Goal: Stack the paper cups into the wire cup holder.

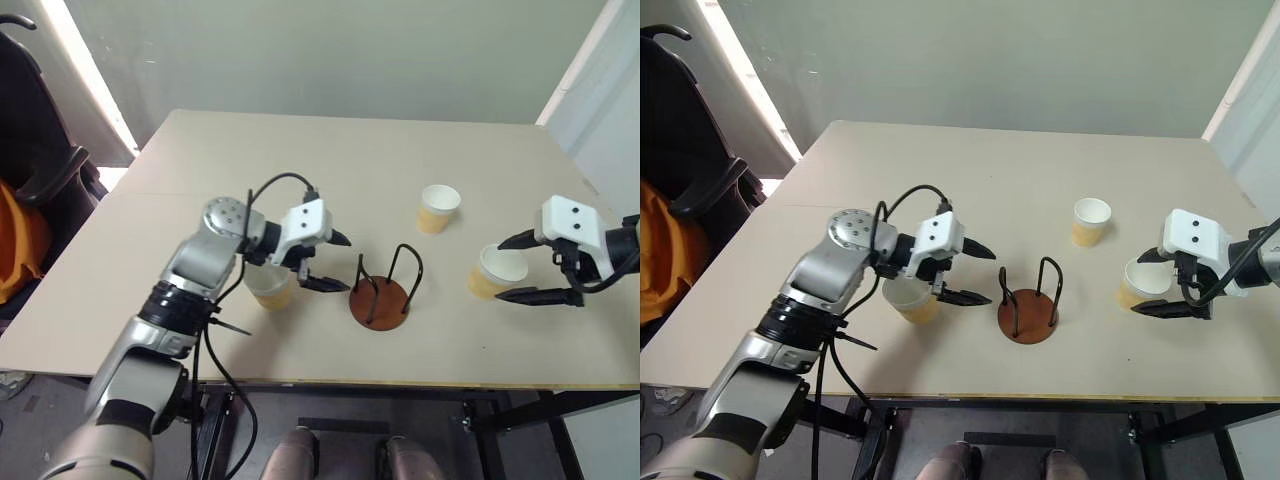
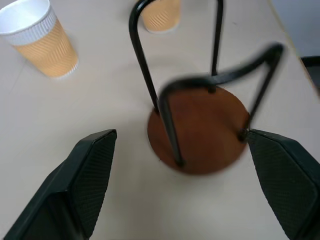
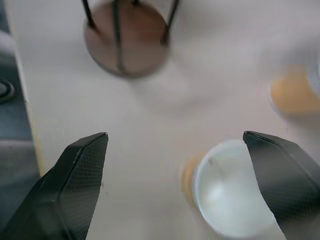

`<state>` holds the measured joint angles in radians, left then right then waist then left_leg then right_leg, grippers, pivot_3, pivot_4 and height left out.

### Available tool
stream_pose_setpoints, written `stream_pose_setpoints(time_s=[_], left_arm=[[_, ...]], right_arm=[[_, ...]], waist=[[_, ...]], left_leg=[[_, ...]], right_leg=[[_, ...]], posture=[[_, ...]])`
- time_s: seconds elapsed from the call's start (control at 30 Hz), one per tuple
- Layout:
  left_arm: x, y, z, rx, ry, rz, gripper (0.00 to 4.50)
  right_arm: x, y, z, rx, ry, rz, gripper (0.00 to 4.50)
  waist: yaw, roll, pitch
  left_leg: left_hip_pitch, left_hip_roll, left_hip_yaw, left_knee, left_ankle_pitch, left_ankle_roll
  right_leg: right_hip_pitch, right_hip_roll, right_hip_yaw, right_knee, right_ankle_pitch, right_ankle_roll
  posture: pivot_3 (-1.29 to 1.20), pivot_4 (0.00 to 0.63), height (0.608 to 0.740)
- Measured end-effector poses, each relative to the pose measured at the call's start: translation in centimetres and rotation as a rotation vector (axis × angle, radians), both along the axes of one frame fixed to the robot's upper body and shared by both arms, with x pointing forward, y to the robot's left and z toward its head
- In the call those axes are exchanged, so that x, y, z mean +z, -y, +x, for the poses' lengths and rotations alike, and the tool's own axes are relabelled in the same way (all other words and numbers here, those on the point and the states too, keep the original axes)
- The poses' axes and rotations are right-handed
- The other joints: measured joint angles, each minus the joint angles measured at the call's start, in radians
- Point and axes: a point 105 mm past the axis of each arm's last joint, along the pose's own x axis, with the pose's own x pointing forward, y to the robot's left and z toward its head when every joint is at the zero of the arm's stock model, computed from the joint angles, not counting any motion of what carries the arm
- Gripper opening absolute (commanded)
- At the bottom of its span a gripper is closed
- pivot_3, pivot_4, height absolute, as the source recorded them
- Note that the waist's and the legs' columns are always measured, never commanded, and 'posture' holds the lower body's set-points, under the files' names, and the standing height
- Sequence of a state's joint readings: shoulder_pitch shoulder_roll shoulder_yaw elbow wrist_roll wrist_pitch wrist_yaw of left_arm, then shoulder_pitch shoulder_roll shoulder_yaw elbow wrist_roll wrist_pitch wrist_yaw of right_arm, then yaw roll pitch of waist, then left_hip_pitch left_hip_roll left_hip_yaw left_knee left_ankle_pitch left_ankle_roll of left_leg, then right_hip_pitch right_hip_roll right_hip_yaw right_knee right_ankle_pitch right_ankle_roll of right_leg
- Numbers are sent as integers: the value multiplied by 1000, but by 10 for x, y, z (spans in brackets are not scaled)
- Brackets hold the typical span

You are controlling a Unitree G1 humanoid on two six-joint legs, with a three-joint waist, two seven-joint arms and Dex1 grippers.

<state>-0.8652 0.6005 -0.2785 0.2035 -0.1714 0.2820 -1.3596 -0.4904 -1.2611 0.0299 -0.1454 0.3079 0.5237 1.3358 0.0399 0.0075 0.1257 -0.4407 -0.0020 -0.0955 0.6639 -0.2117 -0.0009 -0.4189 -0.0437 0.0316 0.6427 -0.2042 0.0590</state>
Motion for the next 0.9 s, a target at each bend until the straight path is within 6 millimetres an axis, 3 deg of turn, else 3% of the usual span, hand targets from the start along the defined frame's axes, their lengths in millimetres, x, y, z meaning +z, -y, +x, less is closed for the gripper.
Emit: stream_pose_setpoints(time_s=[0.1,0.23,0.37,0.43,0.6,0.8,0.9], left_arm=[[13,-18,0,19,-1,-36,4438],[47,-39,-9,20,6,-129,4438],[91,-39,-39,-50,74,-191,4438],[101,-33,-49,-64,116,-180,4438],[97,-24,-57,-49,116,-163,4438],[98,-23,-38,77,145,-142,4438],[102,-15,-38,63,134,-125,4438]], right_arm=[[-8,7,5,-26,-5,-33,4500],[-19,8,10,-33,-17,-31,4500],[-25,8,13,-34,-25,-35,4500],[-28,8,14,-36,-24,-39,4500],[-36,14,23,-73,-14,-64,4500],[-39,18,32,-93,-2,-76,4500],[-41,17,34,-88,-3,-83,4500]], waist=[[-2,0,0],[-5,0,0],[-5,0,0],[-5,1,0],[-10,0,0],[-11,1,0],[-11,1,0]], left_leg=[[0,0,0,0,0,0],[0,0,0,-1,-1,1],[-1,0,0,-1,-2,1],[-1,0,0,-1,-2,2],[1,1,0,-1,-2,1],[3,2,0,-2,-1,0],[3,1,0,-2,-1,0]], right_leg=[[0,0,0,0,0,0],[-1,0,0,0,0,-1],[-1,0,-1,-2,-1,-1],[-1,-1,-1,-2,-1,-2],[0,-1,-1,0,-1,-3],[0,-1,-1,1,-4,-13],[0,-1,-1,0,-4,-14]], posture=[[0,150,740],[0,150,740],[0,150,740],[0,150,740],[0,150,740],[0,150,740],[0,150,740]])
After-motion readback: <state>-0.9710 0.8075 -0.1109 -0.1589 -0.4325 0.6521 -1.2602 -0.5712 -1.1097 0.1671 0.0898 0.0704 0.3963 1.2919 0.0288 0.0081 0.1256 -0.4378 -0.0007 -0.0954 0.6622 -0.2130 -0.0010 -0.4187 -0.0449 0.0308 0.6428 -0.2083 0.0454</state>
